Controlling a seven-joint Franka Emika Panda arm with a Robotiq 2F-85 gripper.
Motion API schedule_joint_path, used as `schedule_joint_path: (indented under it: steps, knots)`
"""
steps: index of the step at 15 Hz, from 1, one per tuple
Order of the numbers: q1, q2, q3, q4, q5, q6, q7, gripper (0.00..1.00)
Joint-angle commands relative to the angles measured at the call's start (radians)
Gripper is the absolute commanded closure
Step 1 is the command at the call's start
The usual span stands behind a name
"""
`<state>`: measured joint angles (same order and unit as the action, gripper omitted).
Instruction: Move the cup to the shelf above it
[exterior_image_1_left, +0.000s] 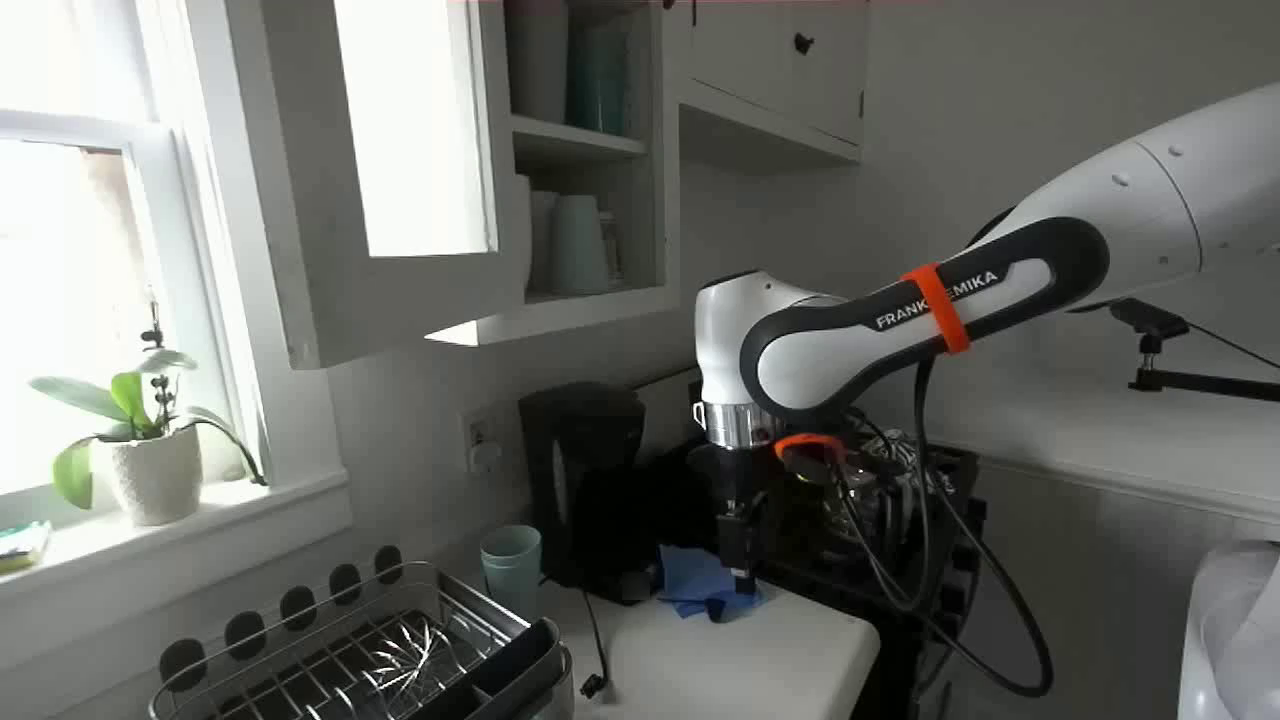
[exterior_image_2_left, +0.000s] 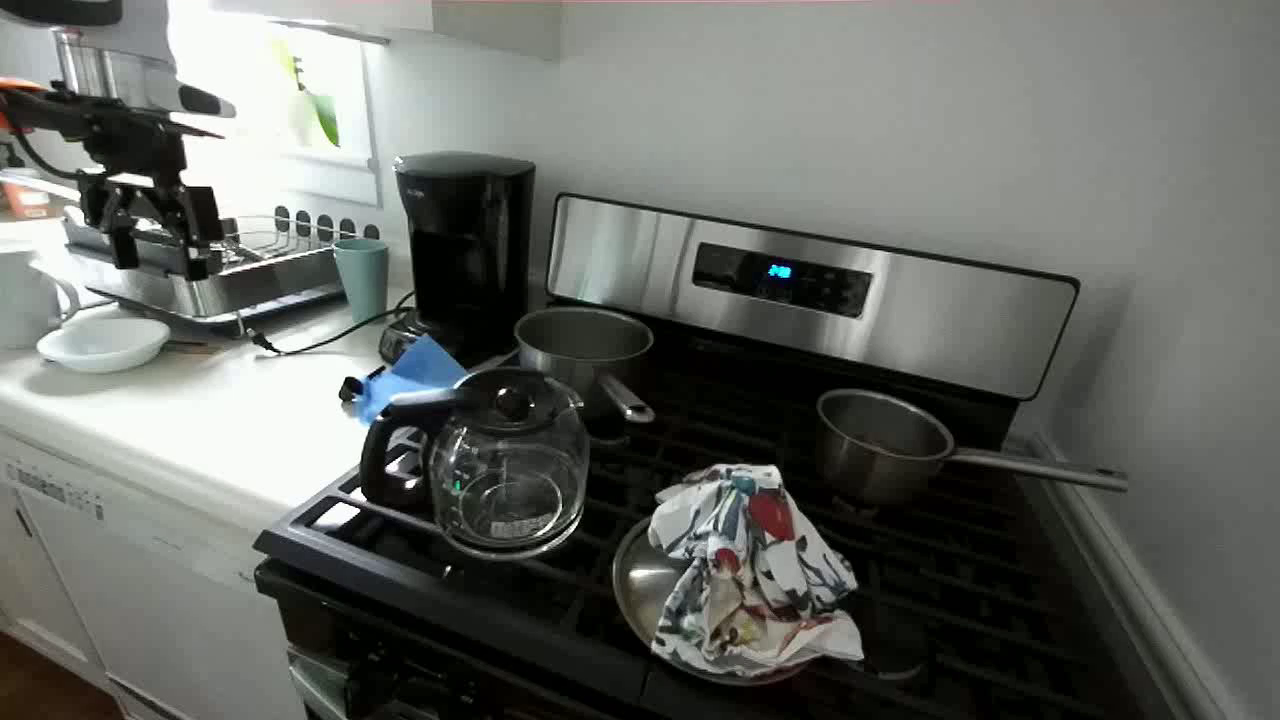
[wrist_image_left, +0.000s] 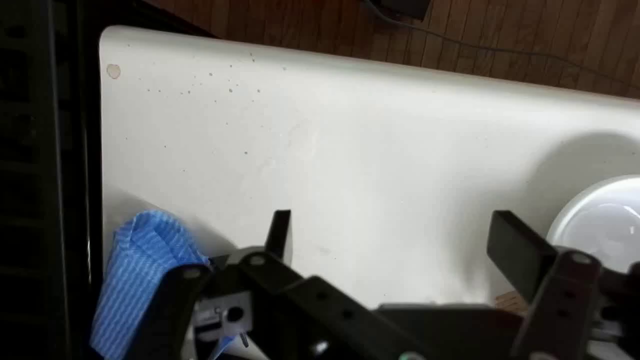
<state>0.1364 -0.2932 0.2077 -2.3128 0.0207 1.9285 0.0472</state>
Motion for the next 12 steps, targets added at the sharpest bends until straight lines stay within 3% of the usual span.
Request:
schedule_joint_path:
  steps: [1,6,10,12]
  knots:
    - [0.012,0.001,-0.011,0.002,-0.003,-0.002,0.003,0.00]
    - [0.012,0.001,-0.011,0.002,-0.003,-0.002,0.003,0.00]
    - [-0.003,-0.089,-0.023,0.037,-0.066,-0.024,-0.006,0.00]
    - [-0.011,-0.141,-0.030,0.060,-0.099,0.024,0.004,0.00]
